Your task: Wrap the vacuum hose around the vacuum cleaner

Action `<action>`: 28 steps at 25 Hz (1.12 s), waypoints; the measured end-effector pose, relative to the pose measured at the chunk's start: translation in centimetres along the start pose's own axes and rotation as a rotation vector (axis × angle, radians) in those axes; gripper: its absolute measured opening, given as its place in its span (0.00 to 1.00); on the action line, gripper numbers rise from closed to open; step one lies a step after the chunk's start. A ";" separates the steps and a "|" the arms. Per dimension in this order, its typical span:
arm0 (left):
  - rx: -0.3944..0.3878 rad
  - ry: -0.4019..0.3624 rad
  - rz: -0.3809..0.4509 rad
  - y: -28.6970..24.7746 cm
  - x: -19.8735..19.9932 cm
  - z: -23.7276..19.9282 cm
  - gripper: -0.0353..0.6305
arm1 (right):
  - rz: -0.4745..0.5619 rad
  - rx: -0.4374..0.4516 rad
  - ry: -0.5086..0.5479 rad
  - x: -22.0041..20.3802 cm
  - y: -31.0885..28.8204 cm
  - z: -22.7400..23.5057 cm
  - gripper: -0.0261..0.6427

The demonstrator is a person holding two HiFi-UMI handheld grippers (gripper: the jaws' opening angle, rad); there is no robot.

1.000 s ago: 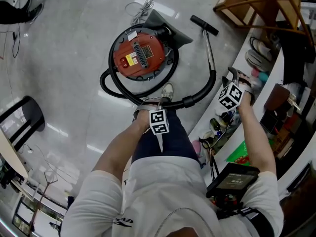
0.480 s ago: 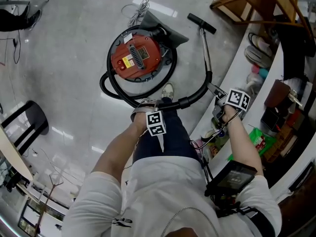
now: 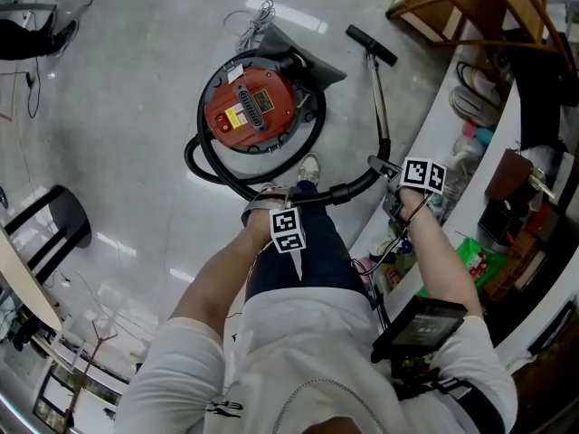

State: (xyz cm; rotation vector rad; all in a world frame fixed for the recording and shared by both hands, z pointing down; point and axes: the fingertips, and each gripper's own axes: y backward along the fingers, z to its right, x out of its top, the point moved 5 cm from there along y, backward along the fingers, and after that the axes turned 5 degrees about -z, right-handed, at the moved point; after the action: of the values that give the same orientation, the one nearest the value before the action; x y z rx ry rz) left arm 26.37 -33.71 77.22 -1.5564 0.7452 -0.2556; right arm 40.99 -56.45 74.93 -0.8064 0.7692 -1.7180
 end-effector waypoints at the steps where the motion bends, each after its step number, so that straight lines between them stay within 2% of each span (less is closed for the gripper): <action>1: 0.000 -0.001 -0.002 0.0 -0.1 0.0 0.17 | -0.011 -0.006 0.004 0.0 -0.1 0.0 0.44; 5: -0.006 -0.017 -0.008 -0.3 0.0 0.4 0.17 | -0.001 -0.026 0.028 0.2 0.2 -0.5 0.44; 15: 0.025 -0.038 0.067 -0.8 4.1 0.7 0.17 | 0.190 -0.044 0.155 3.4 3.4 -3.7 0.42; 19: 0.045 -0.051 0.087 -1.0 5.5 0.4 0.17 | 0.216 -0.020 0.219 4.8 3.6 -5.2 0.41; 28: 0.070 0.047 0.124 -0.7 6.3 -2.1 0.17 | 0.183 0.003 0.400 9.4 1.2 -10.6 0.40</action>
State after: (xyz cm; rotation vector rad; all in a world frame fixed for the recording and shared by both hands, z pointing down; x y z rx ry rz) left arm 30.21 -39.15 76.54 -1.4368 0.8574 -0.2249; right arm 30.73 -64.65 69.33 -0.3762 1.0732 -1.7322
